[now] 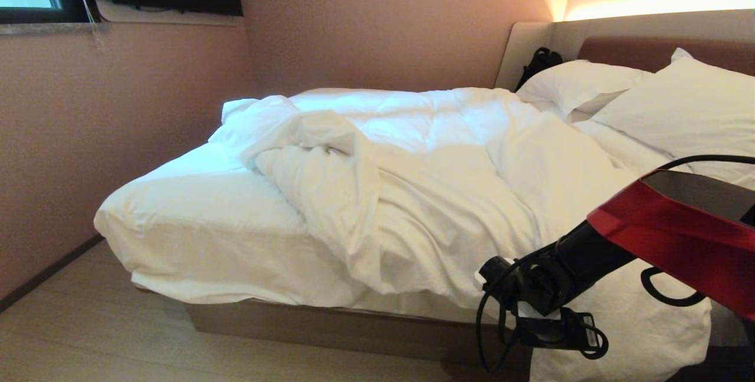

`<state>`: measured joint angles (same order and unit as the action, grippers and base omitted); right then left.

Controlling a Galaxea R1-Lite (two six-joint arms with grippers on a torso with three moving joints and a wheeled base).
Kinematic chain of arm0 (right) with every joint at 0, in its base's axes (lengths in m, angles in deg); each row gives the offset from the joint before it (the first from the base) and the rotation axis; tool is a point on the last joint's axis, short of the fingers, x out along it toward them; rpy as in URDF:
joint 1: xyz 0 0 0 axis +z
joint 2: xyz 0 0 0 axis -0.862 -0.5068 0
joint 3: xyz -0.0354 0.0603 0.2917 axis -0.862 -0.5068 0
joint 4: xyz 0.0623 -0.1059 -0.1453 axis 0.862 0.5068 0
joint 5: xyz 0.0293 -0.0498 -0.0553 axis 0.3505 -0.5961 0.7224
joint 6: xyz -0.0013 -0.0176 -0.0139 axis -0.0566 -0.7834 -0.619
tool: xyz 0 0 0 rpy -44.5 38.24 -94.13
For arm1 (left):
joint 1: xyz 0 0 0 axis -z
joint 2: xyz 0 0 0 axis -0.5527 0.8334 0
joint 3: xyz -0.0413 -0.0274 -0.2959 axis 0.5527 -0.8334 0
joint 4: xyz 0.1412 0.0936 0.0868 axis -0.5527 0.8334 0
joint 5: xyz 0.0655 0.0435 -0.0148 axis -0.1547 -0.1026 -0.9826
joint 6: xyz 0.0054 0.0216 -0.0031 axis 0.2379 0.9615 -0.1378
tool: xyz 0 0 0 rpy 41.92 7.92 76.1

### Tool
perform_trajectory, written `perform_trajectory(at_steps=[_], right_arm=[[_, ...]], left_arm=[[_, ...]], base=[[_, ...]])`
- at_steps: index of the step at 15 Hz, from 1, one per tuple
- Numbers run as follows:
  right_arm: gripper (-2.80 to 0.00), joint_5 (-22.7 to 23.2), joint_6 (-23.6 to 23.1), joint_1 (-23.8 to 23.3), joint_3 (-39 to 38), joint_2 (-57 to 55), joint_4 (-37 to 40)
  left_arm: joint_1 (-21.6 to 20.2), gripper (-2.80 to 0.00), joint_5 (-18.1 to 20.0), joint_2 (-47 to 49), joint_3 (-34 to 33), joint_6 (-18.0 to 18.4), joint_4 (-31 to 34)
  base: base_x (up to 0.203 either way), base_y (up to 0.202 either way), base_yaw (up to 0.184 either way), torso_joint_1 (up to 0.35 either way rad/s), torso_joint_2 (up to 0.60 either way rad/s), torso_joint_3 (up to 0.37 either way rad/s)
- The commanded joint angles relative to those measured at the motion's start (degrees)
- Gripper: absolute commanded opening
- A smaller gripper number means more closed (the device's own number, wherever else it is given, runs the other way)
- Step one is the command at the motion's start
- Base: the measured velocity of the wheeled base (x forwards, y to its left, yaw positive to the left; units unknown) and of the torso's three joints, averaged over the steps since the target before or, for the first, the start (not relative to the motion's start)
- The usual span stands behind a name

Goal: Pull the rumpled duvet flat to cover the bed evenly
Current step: Flatten the corners of the folded blanket, then hold the folded corner of the quilt

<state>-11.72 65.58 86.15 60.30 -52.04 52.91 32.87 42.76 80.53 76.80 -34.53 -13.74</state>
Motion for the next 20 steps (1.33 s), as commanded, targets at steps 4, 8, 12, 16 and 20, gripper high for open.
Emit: perform_trajectory(at_steps=[4,8,12,16,20], right_arm=[[0.0,1.4,0.1,1.9,-0.4,3.9,0.1],[0.0,4.4,-1.4,7.1,-0.3,20.1,0.9],[-2.8,11.1,-5.0,9.6,-0.4,44.2,2.0],[-2.8,19.3,-7.0,10.3,-1.6,63.0,6.2],[-2.8,17.1,-8.4,5.7,-6.0,76.7,8.8]], left_arm=[[0.0,-2.8,0.0,0.0,0.0,0.0,0.0],[0.0,-2.8,0.0,0.1,0.0,0.0,0.0],[0.0,-2.8,0.0,0.1,0.0,0.0,0.0],[0.0,-2.8,0.0,0.1,0.0,0.0,0.0],[0.0,-2.8,0.0,0.1,0.0,0.0,0.0]], base=[[0.0,0.0,0.0,0.0,0.0,0.0],[0.0,0.0,0.0,0.0,0.0,0.0],[0.0,0.0,0.0,0.0,0.0,0.0],[0.0,0.0,0.0,0.0,0.0,0.0],[0.0,0.0,0.0,0.0,0.0,0.0]])
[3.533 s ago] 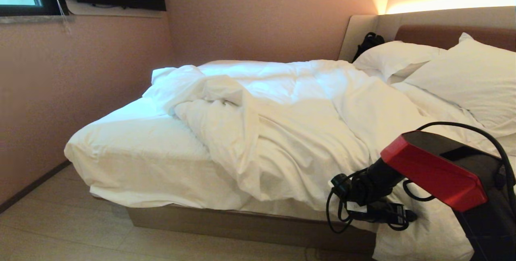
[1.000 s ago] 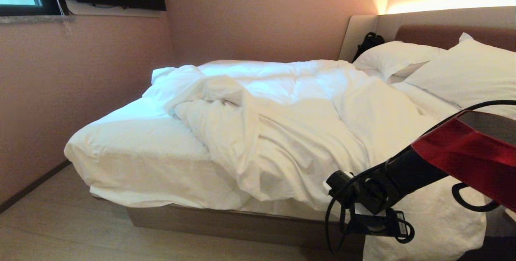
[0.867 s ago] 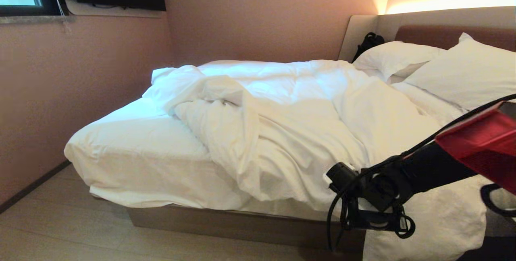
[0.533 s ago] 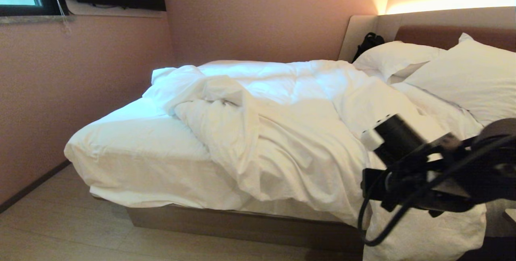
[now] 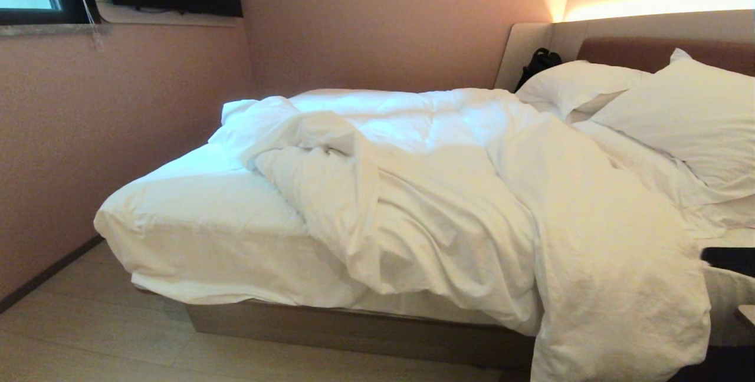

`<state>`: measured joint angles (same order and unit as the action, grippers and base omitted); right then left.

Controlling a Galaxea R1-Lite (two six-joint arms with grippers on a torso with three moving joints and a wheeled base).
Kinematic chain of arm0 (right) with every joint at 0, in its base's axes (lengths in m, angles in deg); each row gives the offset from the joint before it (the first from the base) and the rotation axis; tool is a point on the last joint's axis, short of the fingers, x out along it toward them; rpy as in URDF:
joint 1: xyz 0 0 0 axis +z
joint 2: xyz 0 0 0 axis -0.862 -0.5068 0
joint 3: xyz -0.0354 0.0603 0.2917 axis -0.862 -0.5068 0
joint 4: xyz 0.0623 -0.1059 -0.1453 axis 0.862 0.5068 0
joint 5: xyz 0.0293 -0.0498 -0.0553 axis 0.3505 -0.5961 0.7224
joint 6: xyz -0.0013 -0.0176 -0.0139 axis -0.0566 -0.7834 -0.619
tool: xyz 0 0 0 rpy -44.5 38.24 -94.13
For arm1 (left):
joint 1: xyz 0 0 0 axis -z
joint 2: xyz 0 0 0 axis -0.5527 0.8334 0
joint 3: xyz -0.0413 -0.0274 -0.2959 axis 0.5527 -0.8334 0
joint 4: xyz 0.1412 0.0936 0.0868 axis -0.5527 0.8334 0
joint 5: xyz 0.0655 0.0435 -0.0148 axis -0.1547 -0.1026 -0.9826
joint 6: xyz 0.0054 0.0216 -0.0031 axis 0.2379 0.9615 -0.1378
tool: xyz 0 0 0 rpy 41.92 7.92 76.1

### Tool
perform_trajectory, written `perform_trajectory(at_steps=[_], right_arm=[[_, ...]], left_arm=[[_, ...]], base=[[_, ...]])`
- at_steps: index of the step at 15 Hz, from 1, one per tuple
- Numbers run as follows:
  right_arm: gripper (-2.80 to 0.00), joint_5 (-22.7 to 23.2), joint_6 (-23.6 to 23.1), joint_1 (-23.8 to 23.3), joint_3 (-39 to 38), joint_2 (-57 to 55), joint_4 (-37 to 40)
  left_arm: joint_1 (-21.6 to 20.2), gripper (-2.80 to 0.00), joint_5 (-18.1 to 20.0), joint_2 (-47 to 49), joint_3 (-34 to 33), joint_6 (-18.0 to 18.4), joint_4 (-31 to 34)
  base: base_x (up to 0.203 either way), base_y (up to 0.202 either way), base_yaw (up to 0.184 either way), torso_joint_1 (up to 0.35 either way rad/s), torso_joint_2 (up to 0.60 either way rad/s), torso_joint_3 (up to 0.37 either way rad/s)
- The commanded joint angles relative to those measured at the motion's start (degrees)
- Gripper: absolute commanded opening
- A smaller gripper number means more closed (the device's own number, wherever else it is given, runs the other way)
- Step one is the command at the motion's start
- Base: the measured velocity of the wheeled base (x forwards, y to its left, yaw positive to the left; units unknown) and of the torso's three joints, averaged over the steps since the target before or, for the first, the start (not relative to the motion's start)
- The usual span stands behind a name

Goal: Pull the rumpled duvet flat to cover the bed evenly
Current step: Hold the folded corner of the quilt

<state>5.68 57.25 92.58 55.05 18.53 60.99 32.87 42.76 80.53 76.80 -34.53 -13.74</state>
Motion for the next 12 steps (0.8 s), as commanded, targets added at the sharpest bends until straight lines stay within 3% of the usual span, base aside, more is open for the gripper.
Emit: perform_trajectory(at_steps=[1,8,12], right_arm=[[-2.8,-0.7,-1.1,-4.1,-2.7,9.4,0.7],[-2.8,-0.8,-8.3,-24.2,-11.0,29.5,-3.6],[-2.8,-0.5,-12.3,-29.8,-12.6,39.2,-3.4]], left_arm=[[0.0,-2.8,0.0,0.0,0.0,0.0,0.0],[0.0,-2.8,0.0,0.0,0.0,0.0,0.0],[0.0,-2.8,0.0,0.1,0.0,0.0,0.0]], base=[[0.0,0.0,0.0,0.0,0.0,0.0],[0.0,0.0,0.0,0.0,0.0,0.0],[0.0,0.0,0.0,0.0,0.0,0.0]])
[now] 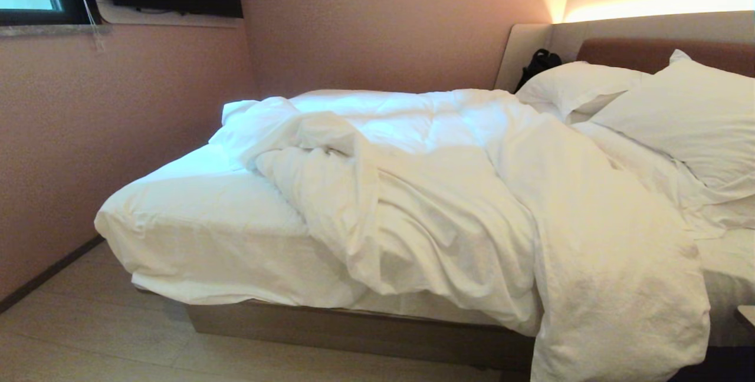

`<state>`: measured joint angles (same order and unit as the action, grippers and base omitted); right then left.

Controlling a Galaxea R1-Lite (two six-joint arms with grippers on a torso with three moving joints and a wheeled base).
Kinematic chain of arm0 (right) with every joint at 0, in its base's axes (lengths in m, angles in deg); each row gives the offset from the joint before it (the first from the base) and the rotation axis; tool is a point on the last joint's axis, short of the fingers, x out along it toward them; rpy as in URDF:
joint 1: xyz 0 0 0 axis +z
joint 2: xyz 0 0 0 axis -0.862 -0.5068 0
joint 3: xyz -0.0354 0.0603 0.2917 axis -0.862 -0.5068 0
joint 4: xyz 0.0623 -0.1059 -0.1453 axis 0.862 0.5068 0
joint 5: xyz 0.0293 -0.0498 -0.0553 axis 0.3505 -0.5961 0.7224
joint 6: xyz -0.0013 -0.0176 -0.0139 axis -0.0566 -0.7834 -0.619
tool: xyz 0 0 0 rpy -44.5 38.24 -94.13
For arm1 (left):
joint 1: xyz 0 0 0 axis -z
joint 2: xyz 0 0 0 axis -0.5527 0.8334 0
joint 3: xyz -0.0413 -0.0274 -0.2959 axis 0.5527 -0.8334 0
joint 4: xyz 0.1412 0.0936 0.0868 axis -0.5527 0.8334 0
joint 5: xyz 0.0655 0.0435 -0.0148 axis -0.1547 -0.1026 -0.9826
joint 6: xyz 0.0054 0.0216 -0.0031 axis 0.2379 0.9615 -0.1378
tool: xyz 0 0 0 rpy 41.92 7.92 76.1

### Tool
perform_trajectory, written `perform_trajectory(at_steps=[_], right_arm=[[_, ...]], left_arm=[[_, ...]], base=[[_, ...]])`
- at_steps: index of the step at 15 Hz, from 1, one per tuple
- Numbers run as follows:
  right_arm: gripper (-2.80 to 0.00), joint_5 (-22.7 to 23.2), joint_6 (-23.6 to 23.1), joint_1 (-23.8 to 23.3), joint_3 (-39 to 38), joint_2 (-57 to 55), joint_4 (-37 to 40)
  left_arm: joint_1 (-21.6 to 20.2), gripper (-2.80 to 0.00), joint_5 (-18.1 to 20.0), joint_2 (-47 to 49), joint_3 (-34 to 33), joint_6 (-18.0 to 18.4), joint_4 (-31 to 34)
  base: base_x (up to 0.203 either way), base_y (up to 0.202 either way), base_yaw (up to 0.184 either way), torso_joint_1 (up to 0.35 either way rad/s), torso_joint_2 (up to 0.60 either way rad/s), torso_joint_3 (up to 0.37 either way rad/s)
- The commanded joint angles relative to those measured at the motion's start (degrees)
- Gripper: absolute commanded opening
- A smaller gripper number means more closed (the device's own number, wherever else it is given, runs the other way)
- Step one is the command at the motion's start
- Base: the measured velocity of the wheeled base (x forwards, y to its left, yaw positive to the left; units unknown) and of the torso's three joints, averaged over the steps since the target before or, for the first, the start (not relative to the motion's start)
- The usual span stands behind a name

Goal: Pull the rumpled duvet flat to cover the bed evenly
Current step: Hold the folded corner of the quilt

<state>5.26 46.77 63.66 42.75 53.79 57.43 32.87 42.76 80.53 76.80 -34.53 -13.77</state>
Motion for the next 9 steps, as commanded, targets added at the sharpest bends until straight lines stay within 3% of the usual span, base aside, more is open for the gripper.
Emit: perform_trajectory(at_steps=[1,7,9], right_arm=[[-2.8,0.0,-3.2,-1.3,-0.8,6.0,0.0],[-2.8,5.0,-10.9,-3.0,-11.2,20.9,-0.9],[-2.8,5.0,-13.8,-3.1,-17.2,22.5,-6.5]], left_arm=[[0.0,-2.8,0.0,0.1,0.0,0.0,0.0],[0.0,-2.8,0.0,0.1,0.0,0.0,0.0],[0.0,-2.8,0.0,0.0,0.0,-0.1,0.0]], base=[[0.0,0.0,0.0,0.0,0.0,0.0],[0.0,0.0,0.0,0.0,0.0,0.0],[0.0,0.0,0.0,0.0,0.0,0.0]])
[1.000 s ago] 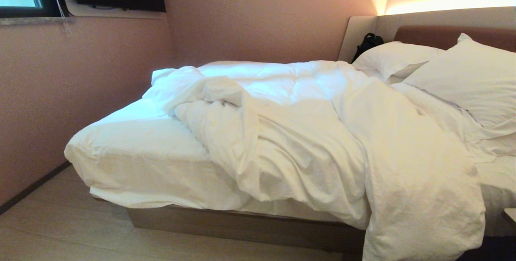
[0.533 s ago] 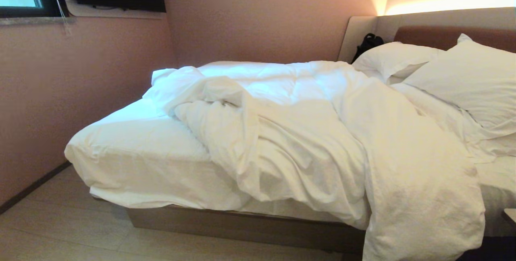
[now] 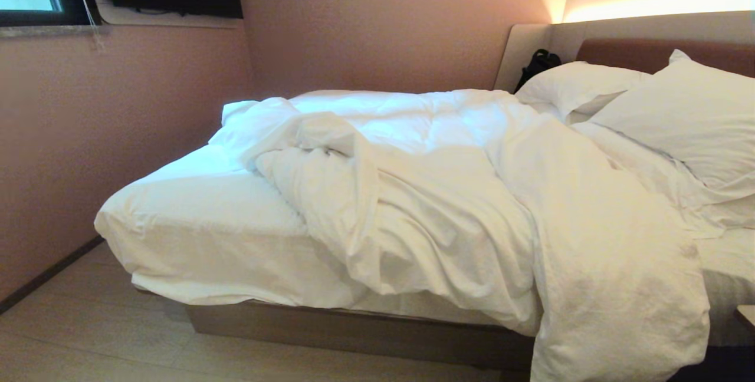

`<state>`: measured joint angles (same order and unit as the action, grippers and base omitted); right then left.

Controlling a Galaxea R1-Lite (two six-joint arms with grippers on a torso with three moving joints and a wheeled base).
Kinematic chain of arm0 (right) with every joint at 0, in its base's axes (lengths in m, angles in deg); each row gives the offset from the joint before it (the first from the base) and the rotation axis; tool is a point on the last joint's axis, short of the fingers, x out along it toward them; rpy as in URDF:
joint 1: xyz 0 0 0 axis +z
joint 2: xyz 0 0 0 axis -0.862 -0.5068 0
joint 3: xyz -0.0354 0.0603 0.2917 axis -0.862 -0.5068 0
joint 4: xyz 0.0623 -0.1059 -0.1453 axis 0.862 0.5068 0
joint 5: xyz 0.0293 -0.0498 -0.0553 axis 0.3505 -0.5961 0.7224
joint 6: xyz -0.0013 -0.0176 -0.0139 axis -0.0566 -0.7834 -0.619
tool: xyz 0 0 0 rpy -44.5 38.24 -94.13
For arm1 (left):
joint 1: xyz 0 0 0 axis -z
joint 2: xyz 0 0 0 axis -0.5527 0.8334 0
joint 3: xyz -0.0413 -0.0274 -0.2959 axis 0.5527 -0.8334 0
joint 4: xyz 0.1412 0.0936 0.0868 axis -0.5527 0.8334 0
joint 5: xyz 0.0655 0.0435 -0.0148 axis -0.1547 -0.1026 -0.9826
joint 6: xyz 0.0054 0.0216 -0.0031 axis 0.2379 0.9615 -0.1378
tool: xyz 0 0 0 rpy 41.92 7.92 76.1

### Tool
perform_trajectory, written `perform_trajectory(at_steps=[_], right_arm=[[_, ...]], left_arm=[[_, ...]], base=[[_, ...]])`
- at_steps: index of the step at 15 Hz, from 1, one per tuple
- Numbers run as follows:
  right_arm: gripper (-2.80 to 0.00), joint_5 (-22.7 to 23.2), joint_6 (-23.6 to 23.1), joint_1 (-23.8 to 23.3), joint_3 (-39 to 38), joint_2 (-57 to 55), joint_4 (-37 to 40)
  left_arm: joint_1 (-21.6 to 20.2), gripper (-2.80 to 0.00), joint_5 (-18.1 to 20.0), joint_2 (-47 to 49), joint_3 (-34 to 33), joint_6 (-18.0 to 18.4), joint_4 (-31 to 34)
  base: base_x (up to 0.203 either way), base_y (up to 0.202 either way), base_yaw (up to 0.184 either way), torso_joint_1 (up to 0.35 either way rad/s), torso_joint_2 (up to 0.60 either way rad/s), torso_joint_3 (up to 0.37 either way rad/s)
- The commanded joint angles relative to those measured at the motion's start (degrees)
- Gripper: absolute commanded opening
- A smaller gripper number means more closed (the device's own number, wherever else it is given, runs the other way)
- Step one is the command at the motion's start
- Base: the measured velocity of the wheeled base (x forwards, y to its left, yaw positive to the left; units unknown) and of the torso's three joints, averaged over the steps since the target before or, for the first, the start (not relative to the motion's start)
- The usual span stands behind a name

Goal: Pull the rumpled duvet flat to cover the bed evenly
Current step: Hold the folded corner of the quilt

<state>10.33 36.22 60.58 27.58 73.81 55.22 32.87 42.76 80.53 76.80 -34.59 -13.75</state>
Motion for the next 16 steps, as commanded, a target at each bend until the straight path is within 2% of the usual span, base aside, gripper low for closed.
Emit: perform_trajectory(at_steps=[1,4,5,9,13,16], right_arm=[[-2.8,0.3,-4.0,-0.1,-4.1,2.6,-8.9],[-2.8,9.2,-7.5,-0.1,-9.5,2.7,-14.7],[-2.8,10.7,-8.8,-0.1,-10.8,2.7,-15.5],[-2.8,12.3,-14.1,-0.1,-16.8,2.7,-18.0],[-2.8,12.4,-20.1,-0.1,-25.3,2.7,-28.3],[-2.8,14.3,-20.5,-0.1,-27.7,2.7,-28.6]], left_arm=[[0.0,-2.8,0.0,0.0,0.0,0.0,0.0],[0.0,-2.8,0.0,0.1,0.0,0.0,0.0],[0.0,-2.8,0.0,0.1,0.0,0.0,0.0],[0.0,-2.8,0.0,0.0,0.0,0.0,0.0],[0.0,-2.8,0.0,0.1,0.0,0.0,0.0],[0.0,-2.8,0.0,0.1,0.0,0.0,0.0]], base=[[0.0,0.0,0.0,0.0,0.0,0.0],[0.0,0.0,0.0,0.0,0.0,0.0],[0.0,0.0,0.0,0.0,0.0,0.0],[0.0,0.0,0.0,0.0,0.0,0.0],[0.0,0.0,0.0,0.0,0.0,0.0],[0.0,0.0,0.0,0.0,0.0,0.0]])
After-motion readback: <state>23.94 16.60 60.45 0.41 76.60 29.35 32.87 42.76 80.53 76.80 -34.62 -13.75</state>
